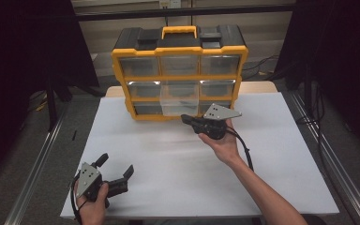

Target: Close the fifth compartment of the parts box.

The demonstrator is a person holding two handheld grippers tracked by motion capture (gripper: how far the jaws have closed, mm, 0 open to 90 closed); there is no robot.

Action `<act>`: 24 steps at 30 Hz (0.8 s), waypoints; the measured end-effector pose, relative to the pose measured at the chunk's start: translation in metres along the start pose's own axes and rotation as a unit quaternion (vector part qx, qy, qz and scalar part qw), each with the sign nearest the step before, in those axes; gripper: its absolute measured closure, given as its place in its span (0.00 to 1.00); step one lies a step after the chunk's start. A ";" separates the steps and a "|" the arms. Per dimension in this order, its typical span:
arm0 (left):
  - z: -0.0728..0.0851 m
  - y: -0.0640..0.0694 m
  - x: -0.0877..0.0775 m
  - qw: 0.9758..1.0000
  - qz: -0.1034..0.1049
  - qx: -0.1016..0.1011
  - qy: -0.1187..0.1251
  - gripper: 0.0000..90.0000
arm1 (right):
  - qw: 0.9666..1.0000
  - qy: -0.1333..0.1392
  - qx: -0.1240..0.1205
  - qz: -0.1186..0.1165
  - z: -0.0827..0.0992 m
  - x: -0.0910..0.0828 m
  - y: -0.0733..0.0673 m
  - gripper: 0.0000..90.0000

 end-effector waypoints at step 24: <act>0.000 0.000 0.000 1.000 -0.001 -0.003 0.003 0.01 | 0.999 -0.003 -0.012 0.040 0.001 0.012 0.022 1.00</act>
Point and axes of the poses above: each handheld gripper's, and its own axes: x roughly forward along the jaws, z roughly out of its underside, y roughly to its right, the point moved 6 cm from there along x, roughly forward along the jaws, and after that the axes turned 2 degrees about y, right-handed, at the moved point
